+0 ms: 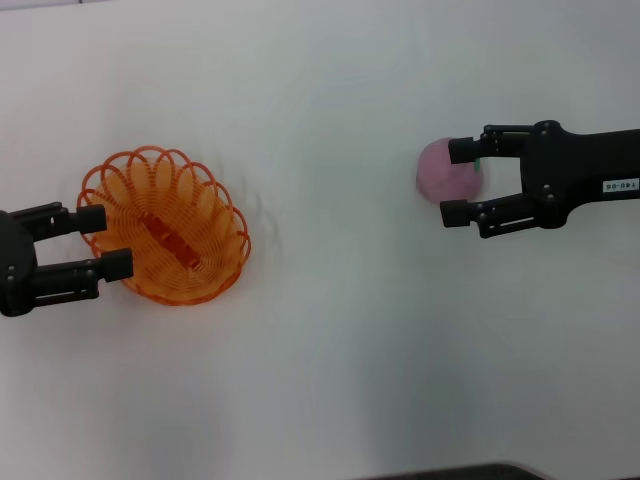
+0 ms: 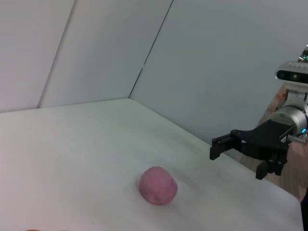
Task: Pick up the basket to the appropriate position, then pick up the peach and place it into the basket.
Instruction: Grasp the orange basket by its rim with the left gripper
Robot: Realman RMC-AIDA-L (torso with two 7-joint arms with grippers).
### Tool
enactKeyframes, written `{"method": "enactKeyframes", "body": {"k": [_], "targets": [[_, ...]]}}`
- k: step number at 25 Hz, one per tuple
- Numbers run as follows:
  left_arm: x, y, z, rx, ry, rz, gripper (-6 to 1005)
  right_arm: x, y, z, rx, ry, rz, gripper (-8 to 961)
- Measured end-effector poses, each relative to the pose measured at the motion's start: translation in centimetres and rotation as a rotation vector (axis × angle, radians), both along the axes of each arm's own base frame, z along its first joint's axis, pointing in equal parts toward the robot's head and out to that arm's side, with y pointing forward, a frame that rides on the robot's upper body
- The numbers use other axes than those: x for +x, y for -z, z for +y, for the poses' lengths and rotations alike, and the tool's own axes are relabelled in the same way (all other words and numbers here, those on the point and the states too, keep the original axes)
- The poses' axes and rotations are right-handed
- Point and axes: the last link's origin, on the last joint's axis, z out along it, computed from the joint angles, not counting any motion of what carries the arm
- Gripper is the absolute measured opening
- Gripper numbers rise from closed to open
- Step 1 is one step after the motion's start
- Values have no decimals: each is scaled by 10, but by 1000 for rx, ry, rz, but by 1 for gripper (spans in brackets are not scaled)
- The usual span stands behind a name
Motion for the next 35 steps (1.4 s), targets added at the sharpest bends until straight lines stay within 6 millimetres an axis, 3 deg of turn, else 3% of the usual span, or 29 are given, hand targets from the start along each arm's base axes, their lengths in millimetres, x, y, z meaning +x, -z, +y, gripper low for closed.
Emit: {"method": "enactKeyframes", "body": {"k": [17, 25, 28, 30, 35], "targets": [[2, -3, 3, -9, -18, 2, 783, -3, 3, 2, -9, 0, 8, 935], [28, -30, 47, -70, -100, 176, 770, -6, 2, 3, -11, -5, 17, 931], [48, -37, 76, -70, -140, 287, 766, -6, 2, 4, -9, -7, 16, 930], [62, -39, 105, -33, -207, 406, 763, -6, 2, 5, -4, -10, 15, 929], [79, -32, 135, 24, -280, 540, 755, -6, 2, 5, -2, -11, 17, 927]]}}
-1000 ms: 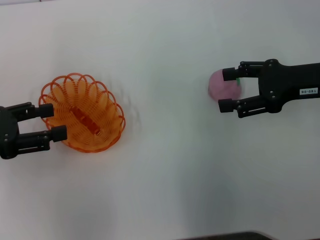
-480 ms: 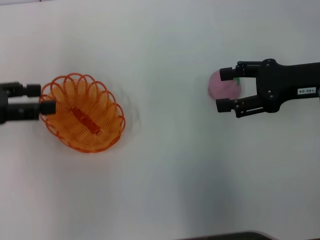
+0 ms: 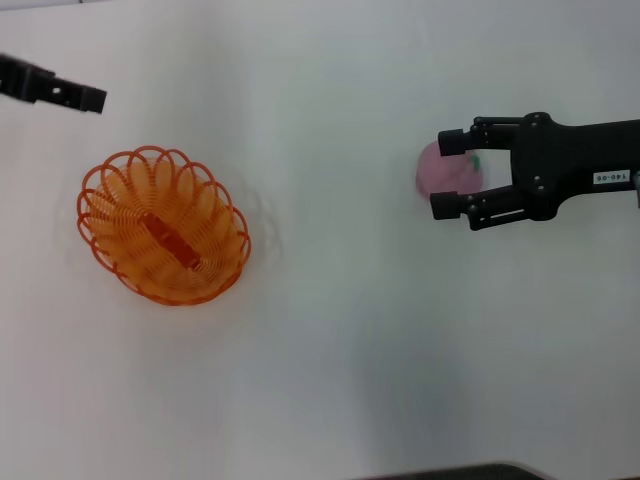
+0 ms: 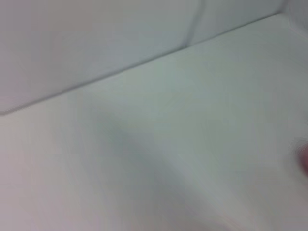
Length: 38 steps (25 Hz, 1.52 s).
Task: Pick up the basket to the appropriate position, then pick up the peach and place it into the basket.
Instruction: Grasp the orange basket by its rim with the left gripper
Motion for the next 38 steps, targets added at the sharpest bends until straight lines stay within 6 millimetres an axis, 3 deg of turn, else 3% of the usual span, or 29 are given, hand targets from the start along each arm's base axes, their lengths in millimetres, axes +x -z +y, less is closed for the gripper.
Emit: {"method": "enactKeyframes", "body": {"k": [6, 11, 17, 25, 31, 38], "targets": [[10, 26, 17, -4, -28, 177, 745, 2, 0, -1, 5, 7, 2, 925], [-5, 51, 22, -18, -46, 309, 738, 1, 4, 1, 4, 15, 1, 923], [-20, 81, 18, -84, -78, 344, 728, -1, 9, 4, 3, 18, 1, 920], [-24, 90, 17, -81, -73, 358, 716, -3, 10, 6, 4, 14, 7, 917], [-23, 91, 18, -84, -69, 359, 498, -2, 12, 5, 2, 19, 10, 914], [-18, 92, 17, -106, -68, 348, 343, 0, 11, 5, 9, 27, 9, 911]]}}
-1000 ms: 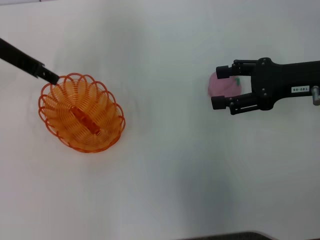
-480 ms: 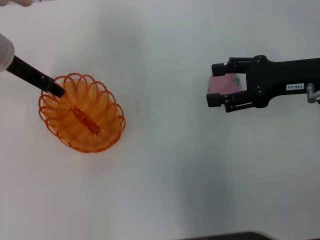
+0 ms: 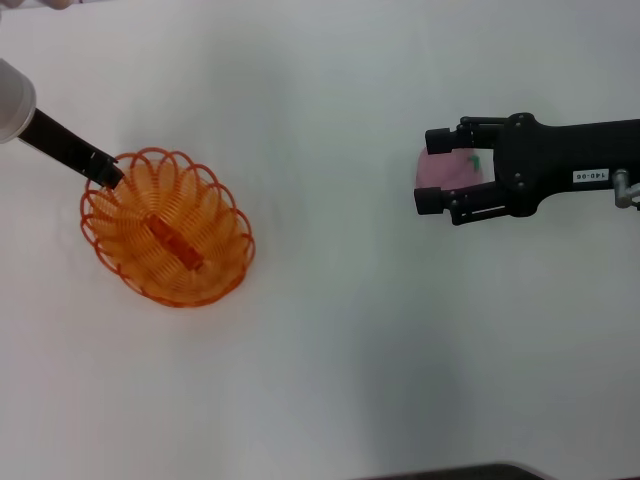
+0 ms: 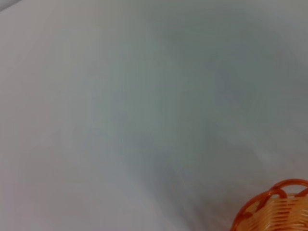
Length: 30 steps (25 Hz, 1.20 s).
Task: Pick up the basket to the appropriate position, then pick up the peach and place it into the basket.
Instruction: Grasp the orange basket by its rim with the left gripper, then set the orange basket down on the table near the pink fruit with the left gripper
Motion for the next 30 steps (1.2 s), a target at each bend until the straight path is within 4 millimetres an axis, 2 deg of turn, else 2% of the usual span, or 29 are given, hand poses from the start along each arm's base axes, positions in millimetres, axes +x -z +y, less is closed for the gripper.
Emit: {"method": "enactKeyframes", "body": {"k": [4, 9, 12, 16, 21, 27, 30], "targets": [[5, 2, -1, -17, 1, -5, 255, 0, 0, 1, 3, 0, -1, 909], [5, 2, -1, -21, -2, -5, 70, 0, 1, 2, 4, 0, -10, 907], [7, 0, -1, -27, -15, -19, 61, 0, 0, 2, 7, 2, -7, 906], [20, -8, -4, -61, -37, -107, 52, 0, 0, 2, 14, -1, -5, 904], [35, -34, -1, -36, -99, -287, 48, 1, 0, 2, 23, -15, -4, 902], [41, -50, -1, 23, -208, -395, 40, 2, 0, 2, 36, -41, -11, 900], [36, -48, -3, 103, -300, -465, 39, 3, -1, 2, 44, -55, -18, 898]]}}
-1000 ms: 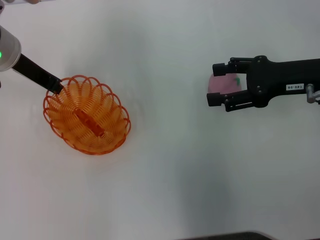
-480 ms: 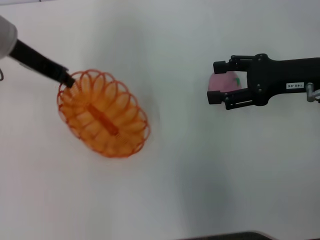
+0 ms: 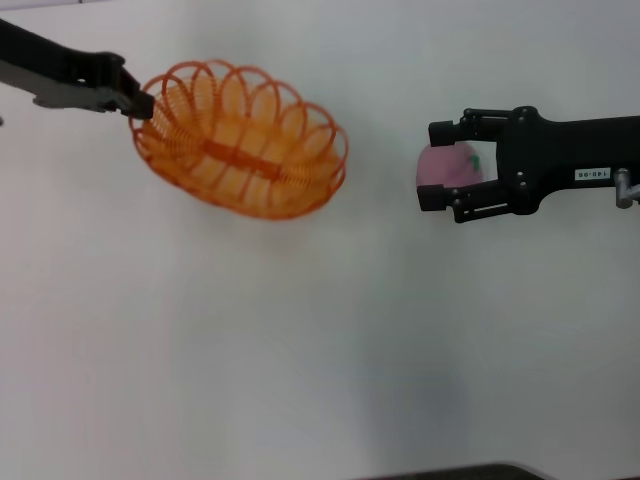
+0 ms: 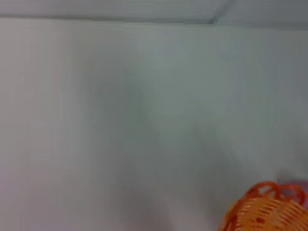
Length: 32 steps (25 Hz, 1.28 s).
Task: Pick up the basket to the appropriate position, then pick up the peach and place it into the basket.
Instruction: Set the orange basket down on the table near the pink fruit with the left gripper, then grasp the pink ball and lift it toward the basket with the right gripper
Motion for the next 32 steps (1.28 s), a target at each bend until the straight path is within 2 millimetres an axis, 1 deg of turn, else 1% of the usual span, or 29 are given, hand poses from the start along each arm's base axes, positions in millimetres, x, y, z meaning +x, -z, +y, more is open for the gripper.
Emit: {"method": "enactKeyframes", "body": {"k": [5, 9, 12, 15, 22, 24, 27, 28, 29, 30, 32], "targets": [[-11, 12, -5, 84, -114, -88, 38, -2, 2, 0, 8, -24, -3, 896], [-26, 22, -11, 187, -196, -119, 43, -3, 2, 1, 14, -39, -5, 895], [-38, 29, -18, 196, -242, -116, 46, -3, 3, 1, 21, -49, -9, 893], [-46, 31, -23, 198, -282, -130, 50, -2, 3, 1, 28, -57, -14, 892], [-50, 32, -32, 158, -307, -155, 188, -2, 4, 2, 34, -64, -12, 889], [-53, 28, -33, 170, -310, -165, 230, -3, 4, 2, 36, -64, -8, 888], [-58, 16, -35, 209, -295, -171, 292, -2, 4, 2, 40, -57, 2, 887], [-58, 16, -35, 209, -295, -171, 313, -2, 3, 1, 43, -52, 6, 887], [-57, 4, -35, 249, -224, -187, 334, -2, 2, 1, 51, -47, 14, 886], [-57, 2, -36, 256, -210, -189, 395, -2, 1, 1, 60, -41, 24, 886], [-50, -10, -38, 286, -33, -219, 517, -1, -2, 2, 80, -24, 48, 885]]}}
